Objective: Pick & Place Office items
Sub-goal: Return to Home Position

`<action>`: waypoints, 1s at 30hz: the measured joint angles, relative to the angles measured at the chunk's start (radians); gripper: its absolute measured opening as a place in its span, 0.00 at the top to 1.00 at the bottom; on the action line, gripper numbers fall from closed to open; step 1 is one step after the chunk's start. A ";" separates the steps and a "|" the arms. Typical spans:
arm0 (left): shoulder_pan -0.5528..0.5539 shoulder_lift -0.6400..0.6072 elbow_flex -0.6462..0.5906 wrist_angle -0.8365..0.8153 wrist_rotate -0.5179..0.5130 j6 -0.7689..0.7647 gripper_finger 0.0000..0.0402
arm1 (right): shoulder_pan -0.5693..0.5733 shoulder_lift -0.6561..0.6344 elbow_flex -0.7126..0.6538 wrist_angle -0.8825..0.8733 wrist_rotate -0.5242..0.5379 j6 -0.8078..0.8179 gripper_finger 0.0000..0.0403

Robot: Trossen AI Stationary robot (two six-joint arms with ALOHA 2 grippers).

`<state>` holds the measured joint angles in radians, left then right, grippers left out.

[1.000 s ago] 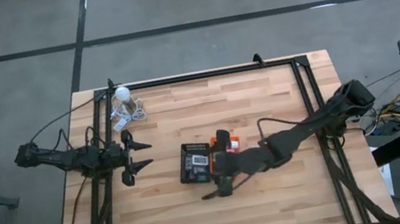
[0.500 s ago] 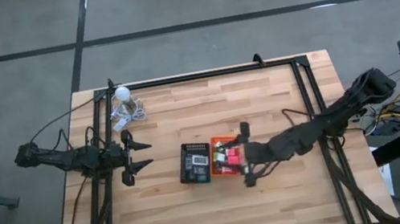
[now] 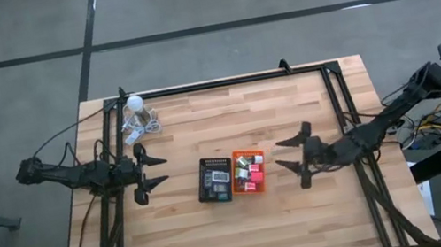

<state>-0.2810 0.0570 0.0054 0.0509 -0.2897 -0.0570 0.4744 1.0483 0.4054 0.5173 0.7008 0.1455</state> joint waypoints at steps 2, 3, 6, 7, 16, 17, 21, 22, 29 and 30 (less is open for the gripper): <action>0.000 0.000 0.000 0.000 0.000 0.000 0.37 | 0.023 -0.031 -0.061 0.027 0.058 0.036 0.35; 0.000 0.000 0.000 0.000 0.000 0.000 0.37 | 0.034 -0.040 -0.094 0.058 0.080 0.044 0.35; 0.000 0.000 0.000 0.000 0.000 0.000 0.37 | 0.052 -0.047 -0.196 0.225 0.092 0.040 0.35; 0.000 0.000 0.000 0.000 0.000 0.000 0.37 | 0.054 -0.042 -0.226 0.288 0.092 0.033 0.35; 0.000 0.000 0.000 0.000 0.000 0.000 0.37 | 0.056 -0.049 -0.387 0.519 0.089 -0.003 0.35; 0.000 0.000 0.000 0.000 0.000 0.000 0.37 | 0.056 -0.058 -0.397 0.514 0.090 0.003 0.35; 0.000 0.000 0.000 0.000 0.000 0.000 0.37 | 0.056 -0.081 -0.398 0.464 0.116 0.012 0.35; 0.000 0.000 0.000 0.000 0.000 0.000 0.37 | 0.056 -0.081 -0.398 0.459 0.128 0.012 0.35; 0.000 0.000 0.000 0.000 0.000 0.000 0.37 | 0.056 -0.090 -0.396 0.122 0.292 0.270 0.37; 0.000 0.000 0.000 0.000 0.000 0.000 0.37 | 0.057 -0.102 -0.396 -0.006 0.351 0.388 0.37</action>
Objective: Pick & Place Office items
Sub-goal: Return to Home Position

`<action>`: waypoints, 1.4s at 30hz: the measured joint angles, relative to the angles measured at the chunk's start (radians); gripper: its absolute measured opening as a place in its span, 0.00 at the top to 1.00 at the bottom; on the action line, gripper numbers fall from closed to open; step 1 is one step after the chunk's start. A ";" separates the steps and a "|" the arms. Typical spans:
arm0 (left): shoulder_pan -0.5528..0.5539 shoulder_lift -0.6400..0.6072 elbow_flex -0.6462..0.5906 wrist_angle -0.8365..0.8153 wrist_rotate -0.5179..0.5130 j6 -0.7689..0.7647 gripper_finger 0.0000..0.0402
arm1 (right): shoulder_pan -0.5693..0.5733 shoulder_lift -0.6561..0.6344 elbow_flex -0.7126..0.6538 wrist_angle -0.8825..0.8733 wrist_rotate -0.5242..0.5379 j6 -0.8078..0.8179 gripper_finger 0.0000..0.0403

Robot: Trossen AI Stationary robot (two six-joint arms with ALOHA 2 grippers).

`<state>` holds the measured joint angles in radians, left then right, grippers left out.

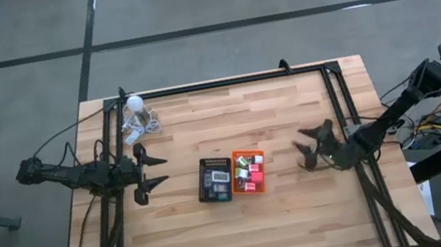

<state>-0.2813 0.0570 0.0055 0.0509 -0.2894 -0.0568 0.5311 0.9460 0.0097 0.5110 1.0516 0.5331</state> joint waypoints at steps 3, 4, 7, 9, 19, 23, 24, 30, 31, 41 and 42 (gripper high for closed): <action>0.000 0.000 0.000 0.000 0.000 0.000 0.37 | 0.030 -0.037 -0.002 -0.436 0.134 0.473 0.38; 0.000 0.000 0.000 0.000 0.000 0.000 0.37 | 0.056 -0.045 -0.001 -0.516 0.155 0.577 0.38; 0.000 0.001 0.000 0.000 -0.001 0.000 0.37 | 0.160 -0.045 0.001 -0.450 0.248 0.528 0.38; 0.000 0.002 0.000 0.000 -0.001 0.000 0.37 | 0.236 -0.063 0.007 -0.379 0.334 0.422 0.37; 0.000 0.004 0.000 0.000 -0.001 0.000 0.37 | 0.537 -0.210 0.067 -0.278 0.412 0.070 0.36; 0.000 0.004 0.000 0.000 0.000 0.000 0.37 | 0.515 -0.208 0.086 -0.221 0.331 0.006 0.37; 0.000 0.004 0.000 0.000 0.000 0.000 0.37 | 0.500 -0.204 0.086 -0.180 0.289 -0.029 0.38; 0.000 0.004 0.000 0.000 0.000 0.000 0.37 | 0.359 -0.144 0.067 0.366 -0.312 -0.544 0.38; 0.000 0.004 0.000 0.000 0.000 0.000 0.37 | 0.333 -0.131 0.063 0.451 -0.467 -0.639 0.38; 0.000 0.006 0.000 0.000 0.000 0.000 0.37 | 0.158 -0.101 -0.001 0.493 -0.585 -0.621 0.35; 0.000 0.005 0.000 0.000 0.000 0.000 0.37 | 0.144 -0.102 -0.001 0.495 -0.584 -0.617 0.35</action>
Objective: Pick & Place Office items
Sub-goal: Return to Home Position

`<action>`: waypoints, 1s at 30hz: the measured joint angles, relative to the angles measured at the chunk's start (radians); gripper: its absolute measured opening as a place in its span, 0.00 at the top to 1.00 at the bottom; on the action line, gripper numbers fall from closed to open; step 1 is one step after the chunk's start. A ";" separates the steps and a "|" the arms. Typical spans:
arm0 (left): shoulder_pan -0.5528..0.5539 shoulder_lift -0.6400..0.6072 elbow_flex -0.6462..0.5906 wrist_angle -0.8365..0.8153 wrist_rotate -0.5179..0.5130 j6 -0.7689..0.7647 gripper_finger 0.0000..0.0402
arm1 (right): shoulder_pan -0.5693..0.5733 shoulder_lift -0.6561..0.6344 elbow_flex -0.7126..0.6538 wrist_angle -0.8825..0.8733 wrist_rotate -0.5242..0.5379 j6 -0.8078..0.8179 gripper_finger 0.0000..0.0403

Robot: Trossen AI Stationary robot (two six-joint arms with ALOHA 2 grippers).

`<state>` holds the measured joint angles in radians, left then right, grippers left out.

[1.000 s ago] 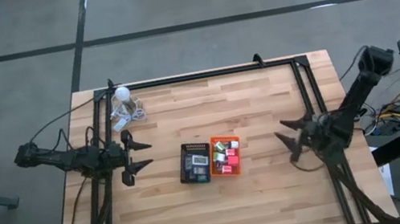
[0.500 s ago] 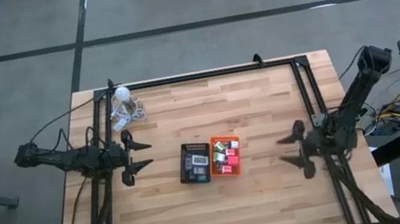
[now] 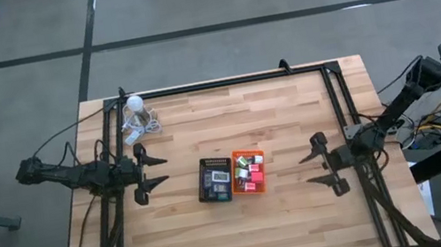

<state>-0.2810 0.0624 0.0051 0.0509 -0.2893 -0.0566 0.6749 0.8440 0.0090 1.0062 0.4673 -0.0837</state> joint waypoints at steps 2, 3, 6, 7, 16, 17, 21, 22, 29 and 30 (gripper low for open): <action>0.000 0.000 0.000 0.000 0.000 0.000 0.37 | -0.022 -0.009 0.000 -0.006 0.001 0.001 0.36; 0.000 0.000 0.000 0.000 0.000 0.000 0.37 | -0.031 -0.013 0.000 -0.007 -0.001 0.001 0.36; 0.000 0.000 0.000 0.000 0.000 0.000 0.37 | -0.053 -0.023 0.000 -0.046 -0.004 -0.007 0.36; 0.000 0.000 0.000 0.000 0.000 0.000 0.37 | -0.059 -0.030 0.000 -0.067 -0.001 -0.008 0.35; 0.000 0.000 0.000 0.000 0.000 0.000 0.37 | -0.099 -0.258 0.000 -0.350 0.028 0.027 0.35; 0.000 0.000 0.000 0.000 0.000 0.000 0.37 | -0.100 -0.294 0.000 -0.389 0.028 0.029 0.36; 0.000 0.000 0.000 0.000 0.000 0.000 0.37 | -0.100 -0.440 0.000 -0.533 0.028 0.029 0.36; 0.000 0.000 0.000 0.000 0.000 0.000 0.37 | -0.100 -0.475 0.000 -0.572 0.028 0.029 0.35; 0.000 0.000 0.000 0.000 0.000 0.000 0.37 | -0.099 -0.709 0.000 -0.844 0.026 0.056 0.34; 0.000 0.000 0.000 0.000 0.000 0.000 0.37 | -0.098 -0.741 0.000 -0.860 0.018 0.044 0.34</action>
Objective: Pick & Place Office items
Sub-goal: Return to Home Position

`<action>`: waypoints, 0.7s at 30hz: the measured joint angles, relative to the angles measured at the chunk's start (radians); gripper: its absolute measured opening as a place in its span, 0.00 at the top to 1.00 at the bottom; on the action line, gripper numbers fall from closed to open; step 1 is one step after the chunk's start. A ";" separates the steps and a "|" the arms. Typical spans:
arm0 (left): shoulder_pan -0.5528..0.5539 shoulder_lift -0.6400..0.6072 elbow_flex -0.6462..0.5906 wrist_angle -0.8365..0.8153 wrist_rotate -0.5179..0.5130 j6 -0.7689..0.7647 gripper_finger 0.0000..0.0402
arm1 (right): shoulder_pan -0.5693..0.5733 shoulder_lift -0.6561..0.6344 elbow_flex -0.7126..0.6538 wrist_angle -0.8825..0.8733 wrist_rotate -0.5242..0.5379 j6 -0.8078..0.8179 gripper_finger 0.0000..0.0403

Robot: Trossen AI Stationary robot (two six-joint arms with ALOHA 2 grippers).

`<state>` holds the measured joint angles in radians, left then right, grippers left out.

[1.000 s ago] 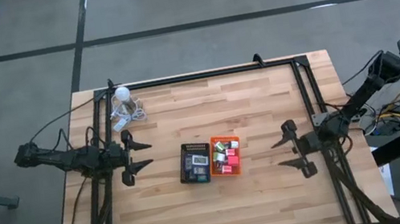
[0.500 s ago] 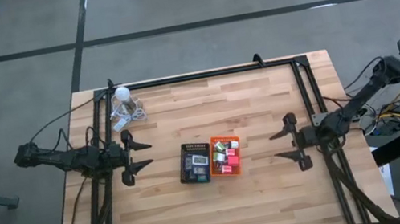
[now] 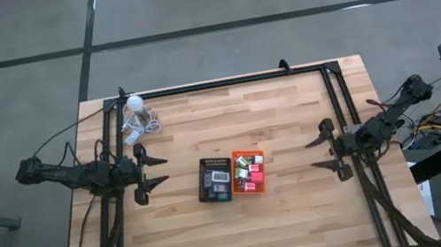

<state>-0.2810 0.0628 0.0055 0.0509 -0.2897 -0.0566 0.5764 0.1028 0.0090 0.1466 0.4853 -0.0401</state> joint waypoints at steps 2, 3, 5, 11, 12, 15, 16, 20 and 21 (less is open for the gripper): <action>0.000 0.000 0.000 0.000 0.000 0.000 0.37 | 0.000 -0.075 0.000 -0.052 -0.046 -0.036 0.34; 0.000 0.000 0.000 0.000 0.000 0.000 0.37 | 0.000 -0.102 0.000 -0.079 -0.073 -0.050 0.34; 0.000 0.000 0.000 0.000 0.000 0.000 0.37 | 0.001 -0.095 0.002 -0.065 -0.096 -0.069 0.35; -0.001 0.008 0.000 0.000 0.000 0.000 0.37 | 0.004 -0.103 0.001 -0.084 -0.067 -0.061 0.36; -0.001 0.008 0.000 0.000 0.000 0.000 0.37 | 0.004 -0.102 0.000 -0.084 -0.067 -0.058 0.36; -0.001 0.007 0.000 0.000 0.000 0.000 0.37 | 0.003 -0.101 0.000 -0.083 -0.067 -0.058 0.35; -0.001 0.007 0.000 0.000 0.000 0.000 0.37 | 0.003 -0.101 0.000 -0.084 -0.067 -0.057 0.34; 0.000 0.007 0.000 0.000 0.000 0.000 0.37 | 0.003 -0.099 0.000 -0.084 -0.067 -0.057 0.34; 0.000 0.007 0.000 0.000 0.000 0.000 0.37 | 0.003 -0.099 0.000 -0.084 -0.067 -0.057 0.34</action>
<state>-0.2813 0.0700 0.0053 0.0509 -0.2897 -0.0567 0.5797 0.0040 0.0093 0.0624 0.4187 -0.0975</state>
